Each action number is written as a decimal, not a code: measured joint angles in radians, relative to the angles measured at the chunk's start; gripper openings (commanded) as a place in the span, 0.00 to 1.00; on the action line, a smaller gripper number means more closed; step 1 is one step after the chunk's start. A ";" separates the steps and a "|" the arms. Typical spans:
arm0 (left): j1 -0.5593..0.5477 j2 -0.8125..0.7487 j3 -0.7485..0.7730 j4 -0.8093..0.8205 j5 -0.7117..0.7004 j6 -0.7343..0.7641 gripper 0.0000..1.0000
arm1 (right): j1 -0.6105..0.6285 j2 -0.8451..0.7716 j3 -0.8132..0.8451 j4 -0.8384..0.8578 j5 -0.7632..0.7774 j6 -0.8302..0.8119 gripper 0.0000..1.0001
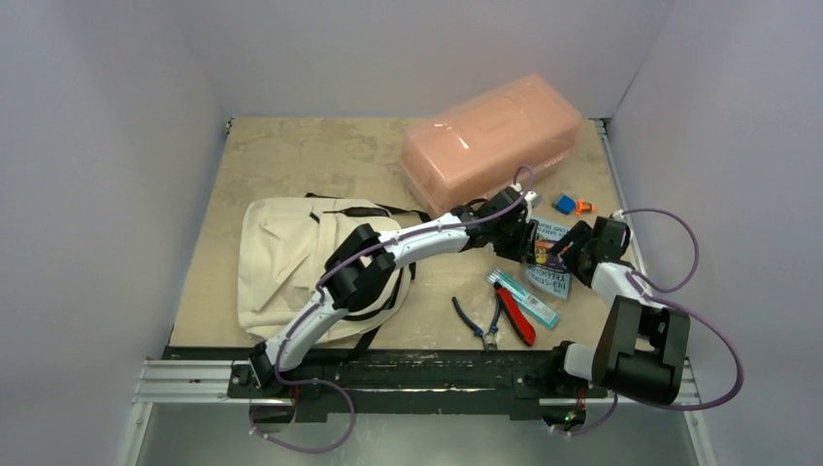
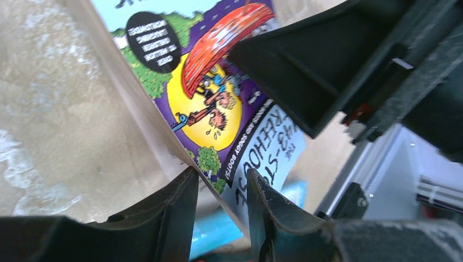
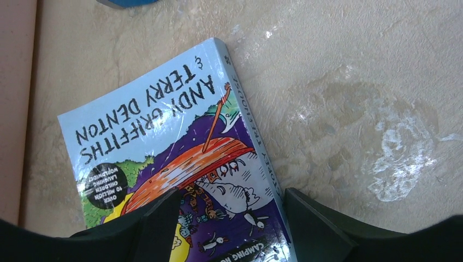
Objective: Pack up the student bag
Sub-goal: Pick up the book from the center of the board.
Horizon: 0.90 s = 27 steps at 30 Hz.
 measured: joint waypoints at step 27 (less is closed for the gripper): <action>0.025 -0.009 0.060 -0.036 0.110 -0.097 0.00 | 0.022 -0.222 0.168 -0.269 0.077 -0.019 0.99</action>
